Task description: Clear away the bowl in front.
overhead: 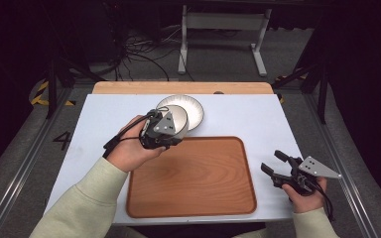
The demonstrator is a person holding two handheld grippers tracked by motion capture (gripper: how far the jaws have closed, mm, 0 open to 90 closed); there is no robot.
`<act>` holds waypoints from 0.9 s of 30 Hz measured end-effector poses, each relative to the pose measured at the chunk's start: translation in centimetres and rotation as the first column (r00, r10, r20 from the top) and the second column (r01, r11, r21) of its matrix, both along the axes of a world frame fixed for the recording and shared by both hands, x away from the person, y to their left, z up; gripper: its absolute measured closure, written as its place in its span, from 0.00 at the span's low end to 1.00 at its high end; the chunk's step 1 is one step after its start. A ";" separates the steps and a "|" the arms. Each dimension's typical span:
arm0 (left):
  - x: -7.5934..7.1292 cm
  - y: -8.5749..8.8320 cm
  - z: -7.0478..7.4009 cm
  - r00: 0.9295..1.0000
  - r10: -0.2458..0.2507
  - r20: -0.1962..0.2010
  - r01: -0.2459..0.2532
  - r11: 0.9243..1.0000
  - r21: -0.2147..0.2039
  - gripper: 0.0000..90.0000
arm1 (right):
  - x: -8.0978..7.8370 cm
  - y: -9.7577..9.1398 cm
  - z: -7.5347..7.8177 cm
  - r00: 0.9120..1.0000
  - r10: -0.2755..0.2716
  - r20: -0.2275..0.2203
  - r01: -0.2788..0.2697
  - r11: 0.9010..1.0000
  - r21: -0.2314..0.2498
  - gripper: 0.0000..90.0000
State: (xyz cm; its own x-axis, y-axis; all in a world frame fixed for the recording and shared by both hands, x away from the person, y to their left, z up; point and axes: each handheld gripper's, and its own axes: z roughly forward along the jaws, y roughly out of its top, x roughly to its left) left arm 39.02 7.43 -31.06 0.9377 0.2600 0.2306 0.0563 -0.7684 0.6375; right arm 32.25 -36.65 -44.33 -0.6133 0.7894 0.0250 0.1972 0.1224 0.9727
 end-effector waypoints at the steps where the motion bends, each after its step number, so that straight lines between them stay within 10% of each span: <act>1: -0.2 0.0 0.0 1.000 -0.004 0.000 0.004 1.000 0.000 0.91 | 0.0 0.0 0.0 1.000 0.000 0.000 0.000 1.000 0.000 0.28; 27: -2.3 -0.5 -1.8 0.994 -0.103 -0.036 0.104 0.994 0.019 0.91 | 0.0 0.1 0.0 1.000 0.002 -0.001 -0.002 1.000 0.001 0.28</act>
